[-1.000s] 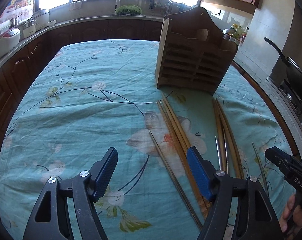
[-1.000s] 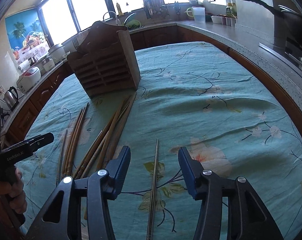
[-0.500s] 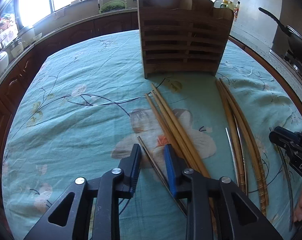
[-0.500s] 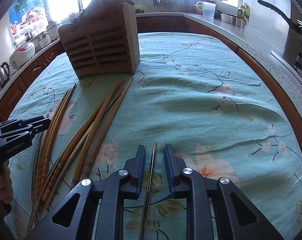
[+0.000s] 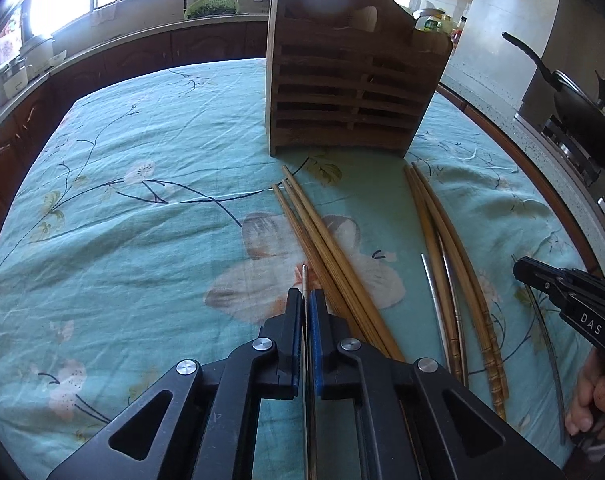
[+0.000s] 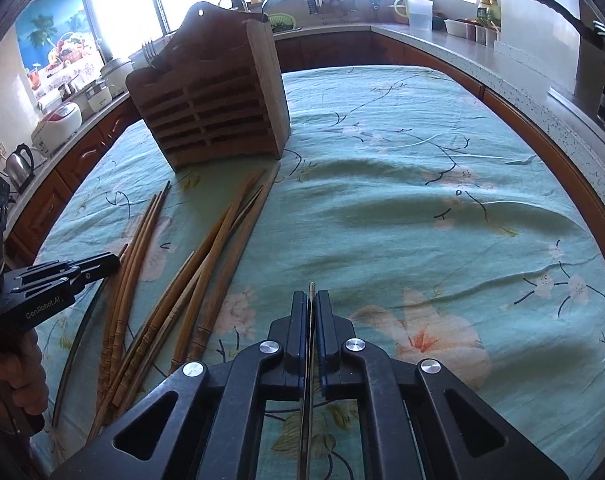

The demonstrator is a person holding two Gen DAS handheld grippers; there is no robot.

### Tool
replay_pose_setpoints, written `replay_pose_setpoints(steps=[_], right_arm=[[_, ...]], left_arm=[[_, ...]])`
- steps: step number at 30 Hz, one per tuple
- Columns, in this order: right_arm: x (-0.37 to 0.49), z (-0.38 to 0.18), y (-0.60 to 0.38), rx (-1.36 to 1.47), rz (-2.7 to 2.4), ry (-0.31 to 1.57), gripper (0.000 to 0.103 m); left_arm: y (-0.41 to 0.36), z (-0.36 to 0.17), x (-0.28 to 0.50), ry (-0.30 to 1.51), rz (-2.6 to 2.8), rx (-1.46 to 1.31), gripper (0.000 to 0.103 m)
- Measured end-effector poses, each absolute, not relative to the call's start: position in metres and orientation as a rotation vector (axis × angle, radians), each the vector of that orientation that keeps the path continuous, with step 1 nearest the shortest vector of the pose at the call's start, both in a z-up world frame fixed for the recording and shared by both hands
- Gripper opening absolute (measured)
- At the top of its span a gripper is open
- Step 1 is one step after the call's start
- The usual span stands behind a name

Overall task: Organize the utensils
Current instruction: 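Grasp a thin metal chopstick with the left gripper while the right grasps another, then carry the metal chopsticks with both grippers and lower them into the holder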

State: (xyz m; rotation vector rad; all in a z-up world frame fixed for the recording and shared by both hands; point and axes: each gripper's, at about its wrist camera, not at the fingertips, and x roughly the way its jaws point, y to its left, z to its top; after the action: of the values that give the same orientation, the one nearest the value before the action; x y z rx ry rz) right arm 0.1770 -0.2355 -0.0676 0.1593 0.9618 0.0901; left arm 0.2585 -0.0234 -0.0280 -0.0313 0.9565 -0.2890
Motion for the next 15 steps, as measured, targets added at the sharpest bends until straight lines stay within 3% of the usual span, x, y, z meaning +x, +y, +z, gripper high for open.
replay_pose_setpoints(steps=[15], right_arm=[[0.151,0.033,-0.232,0.202,0.152,0.709,0.004]], left_arm=[[0.026,0.067,0.2,0.721,-0.344,-0.152,0.002]])
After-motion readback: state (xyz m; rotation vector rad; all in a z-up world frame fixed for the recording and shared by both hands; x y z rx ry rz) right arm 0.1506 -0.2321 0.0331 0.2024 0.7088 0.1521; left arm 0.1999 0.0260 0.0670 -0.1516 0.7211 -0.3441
